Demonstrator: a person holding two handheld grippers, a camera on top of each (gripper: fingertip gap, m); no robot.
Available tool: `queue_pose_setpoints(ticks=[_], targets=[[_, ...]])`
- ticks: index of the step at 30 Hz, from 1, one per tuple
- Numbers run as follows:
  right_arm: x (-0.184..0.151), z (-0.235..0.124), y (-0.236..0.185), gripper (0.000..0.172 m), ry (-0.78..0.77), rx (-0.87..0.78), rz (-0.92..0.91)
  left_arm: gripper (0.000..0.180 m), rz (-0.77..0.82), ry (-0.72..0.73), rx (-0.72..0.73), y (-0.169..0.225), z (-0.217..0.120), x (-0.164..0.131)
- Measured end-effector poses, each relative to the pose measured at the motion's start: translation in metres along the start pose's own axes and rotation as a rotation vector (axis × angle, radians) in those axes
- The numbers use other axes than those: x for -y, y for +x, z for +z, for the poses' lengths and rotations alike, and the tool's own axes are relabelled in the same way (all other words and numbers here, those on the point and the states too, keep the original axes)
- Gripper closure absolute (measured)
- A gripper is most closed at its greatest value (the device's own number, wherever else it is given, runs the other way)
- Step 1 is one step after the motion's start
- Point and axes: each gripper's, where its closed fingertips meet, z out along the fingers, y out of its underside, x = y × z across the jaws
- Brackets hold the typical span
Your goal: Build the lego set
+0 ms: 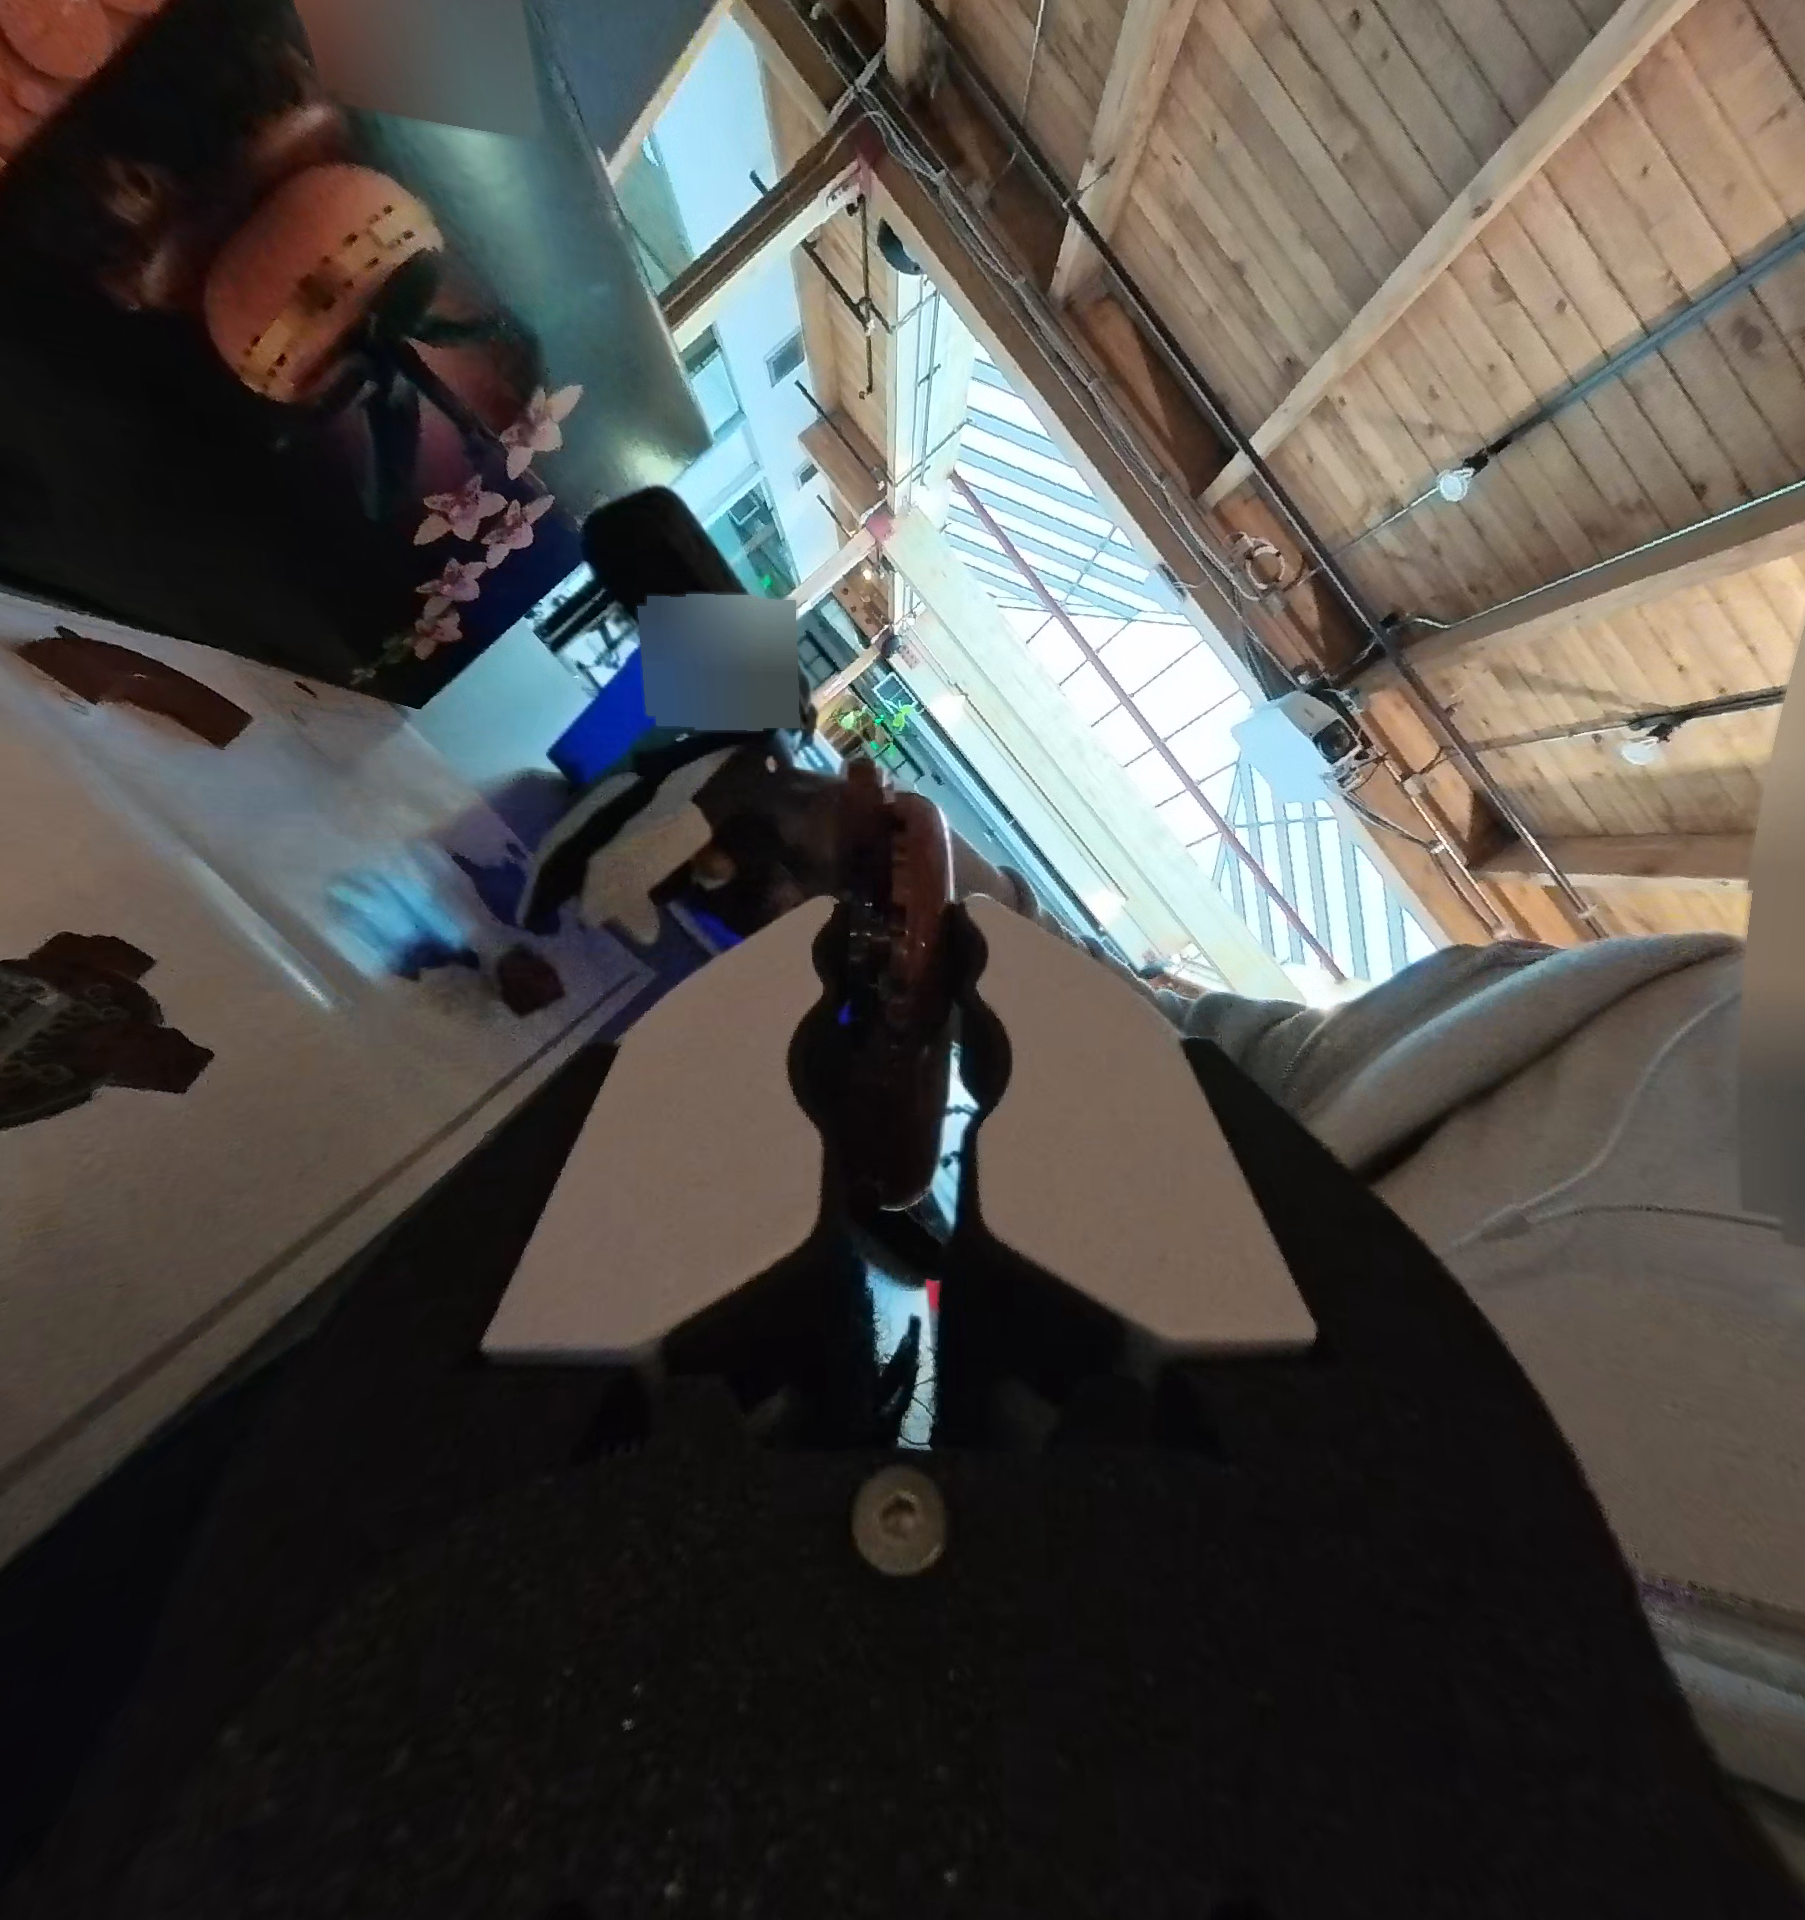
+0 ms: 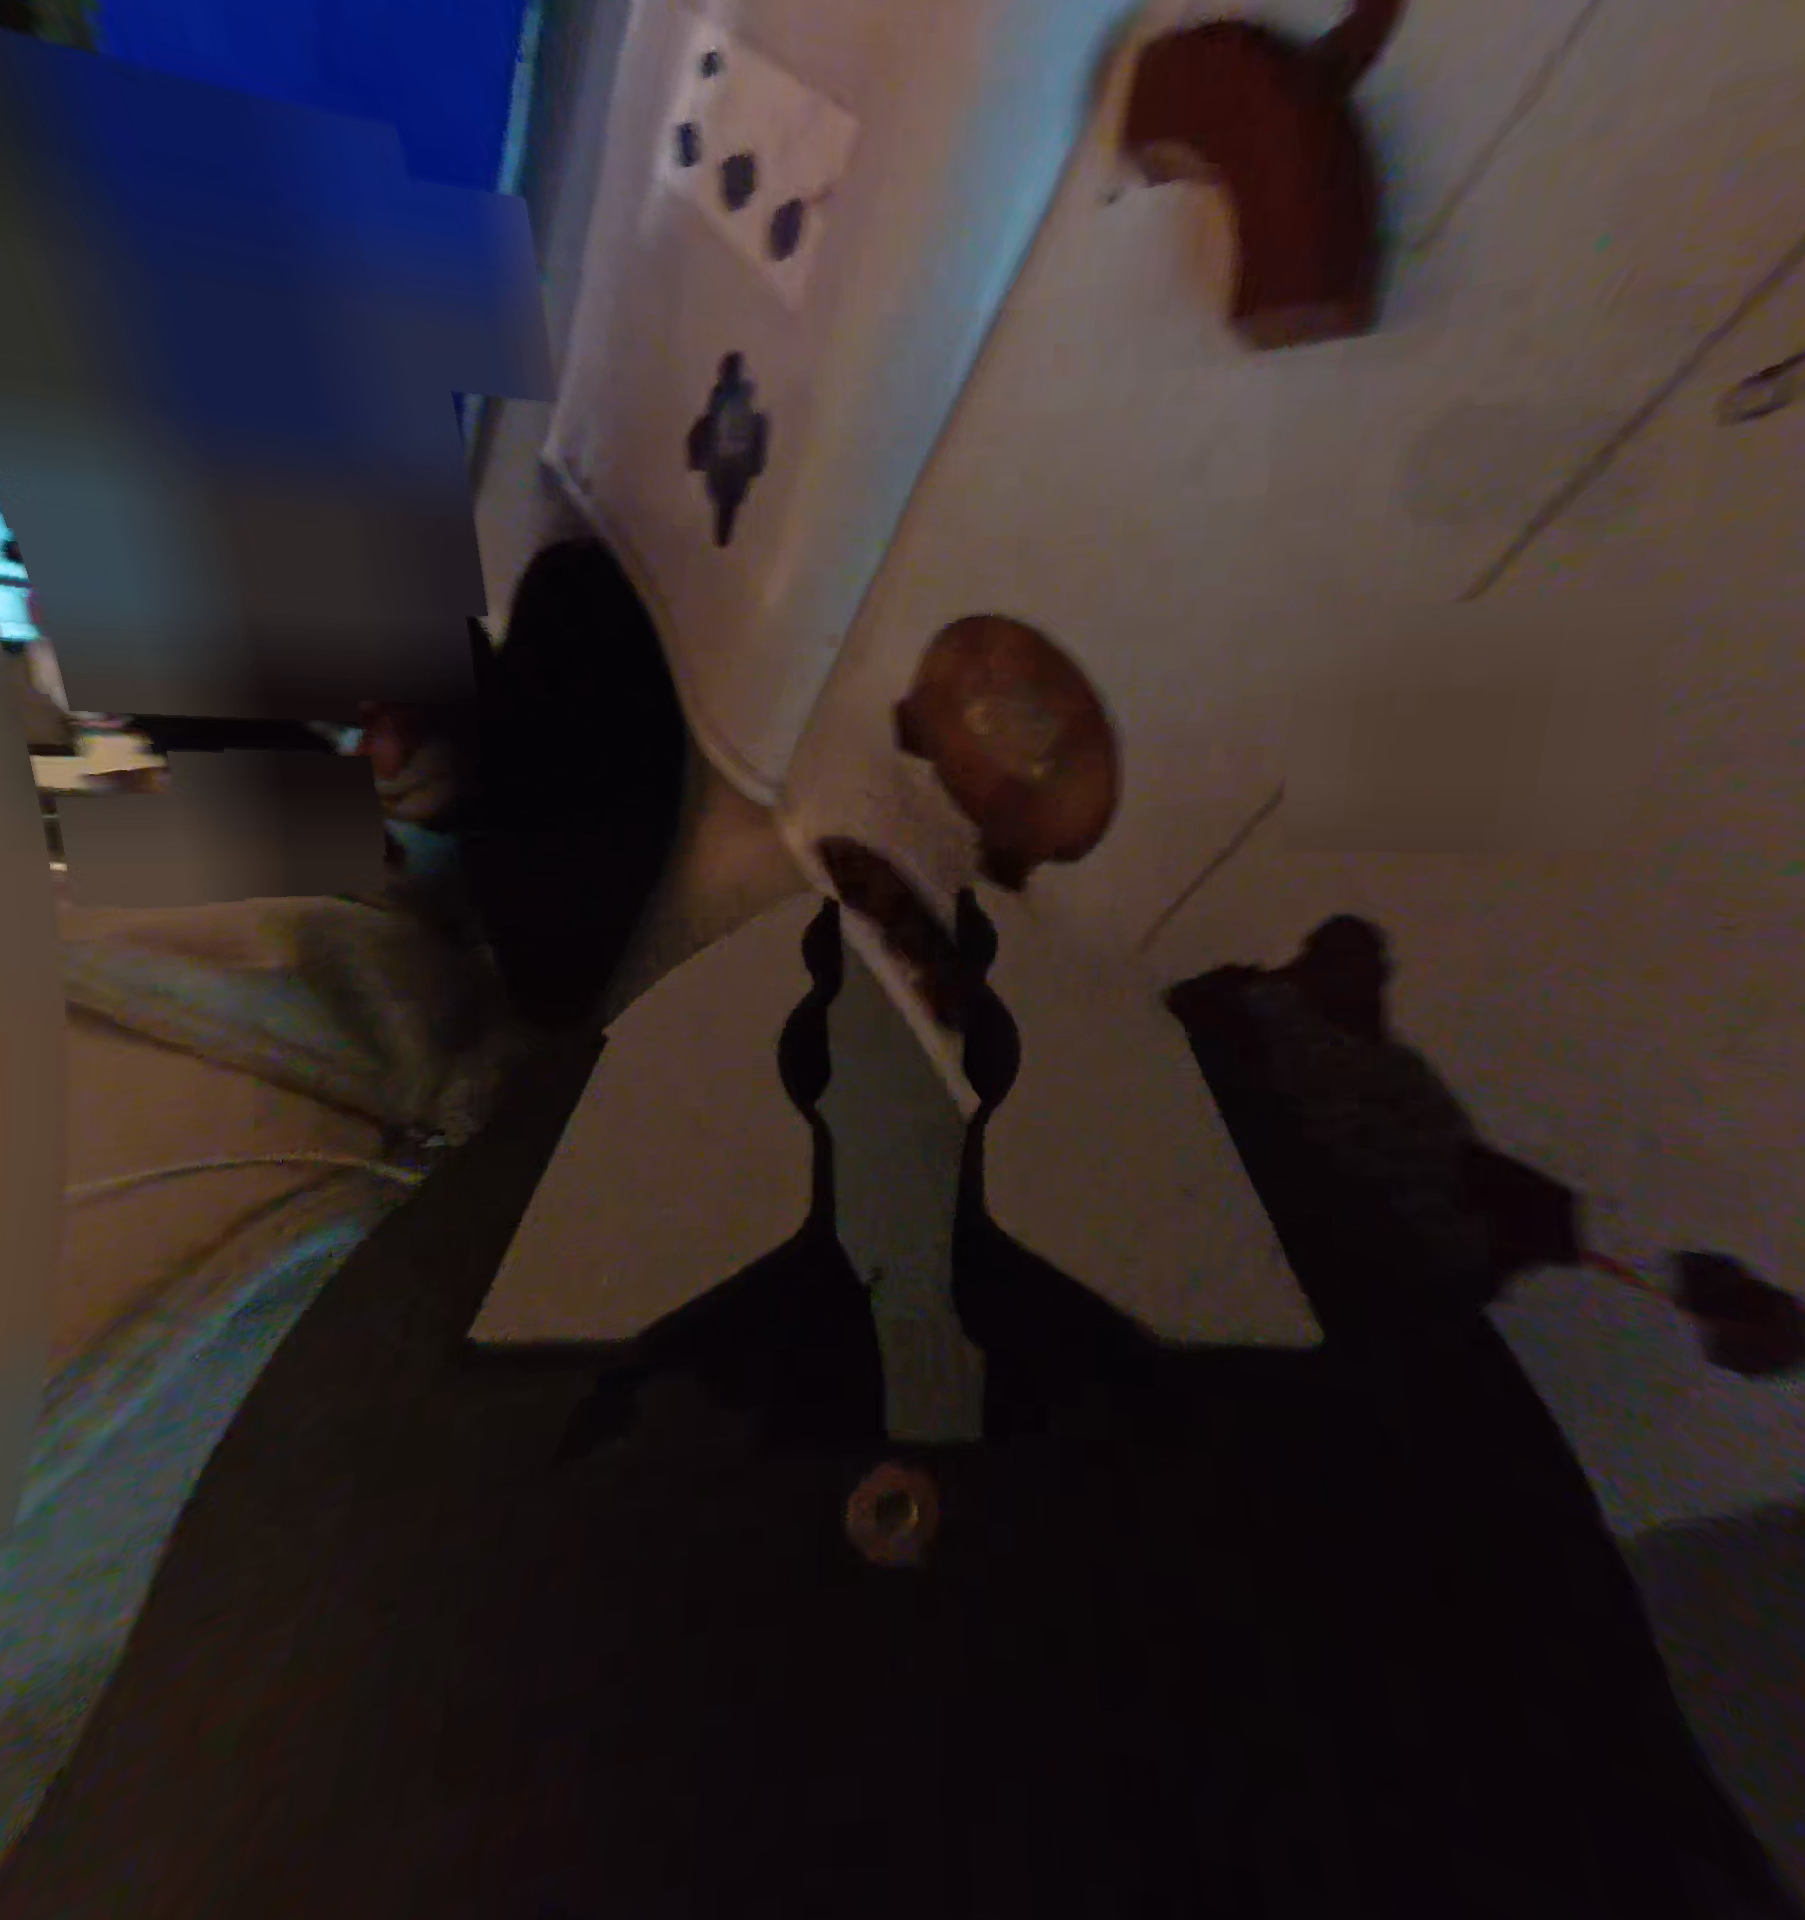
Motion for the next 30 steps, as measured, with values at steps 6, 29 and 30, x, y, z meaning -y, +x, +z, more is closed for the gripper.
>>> queue_pose_setpoints(ticks=[6, 29, 30], targets=[[0.035, -0.022, 0.004, 0.14, 0.189, -0.272, -0.307, 0.163, -0.025, -0.021, -0.016, 0.0, 0.001, -0.001], [-0.024, 0.01, -0.01, 0.156, 0.151, -0.223, -0.426, 0.163, -0.016, -0.03, 0.002, -0.002, 0.003, -0.003], [-0.023, 0.008, -0.022, 0.157, 0.149, -0.075, -0.261, 0.163, -0.015, -0.032, 0.004, -0.002, 0.003, -0.003]])
